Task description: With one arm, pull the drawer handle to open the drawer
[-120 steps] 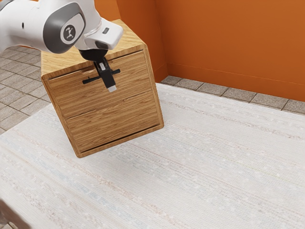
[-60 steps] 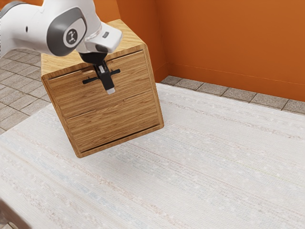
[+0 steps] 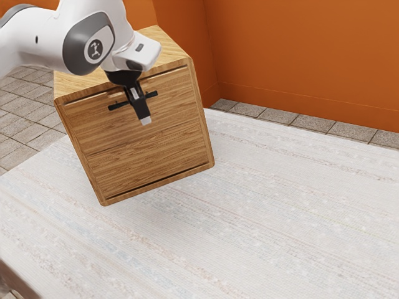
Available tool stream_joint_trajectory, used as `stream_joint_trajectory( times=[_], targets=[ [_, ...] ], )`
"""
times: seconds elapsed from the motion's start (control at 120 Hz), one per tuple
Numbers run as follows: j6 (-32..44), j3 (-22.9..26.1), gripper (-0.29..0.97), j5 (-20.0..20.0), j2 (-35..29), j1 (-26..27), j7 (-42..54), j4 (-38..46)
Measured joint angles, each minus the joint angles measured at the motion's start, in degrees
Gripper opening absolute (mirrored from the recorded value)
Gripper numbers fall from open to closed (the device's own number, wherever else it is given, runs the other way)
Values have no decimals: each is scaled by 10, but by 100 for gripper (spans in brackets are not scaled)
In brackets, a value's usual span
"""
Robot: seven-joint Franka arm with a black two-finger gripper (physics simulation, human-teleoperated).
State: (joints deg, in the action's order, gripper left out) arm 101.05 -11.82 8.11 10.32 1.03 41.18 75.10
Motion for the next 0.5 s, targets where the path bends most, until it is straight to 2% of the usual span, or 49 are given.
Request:
stream_joint_trajectory(
  times=[0.5],
  targets=[
    [-20,1,12,-2,-14,4,-4,-4]
  ],
)
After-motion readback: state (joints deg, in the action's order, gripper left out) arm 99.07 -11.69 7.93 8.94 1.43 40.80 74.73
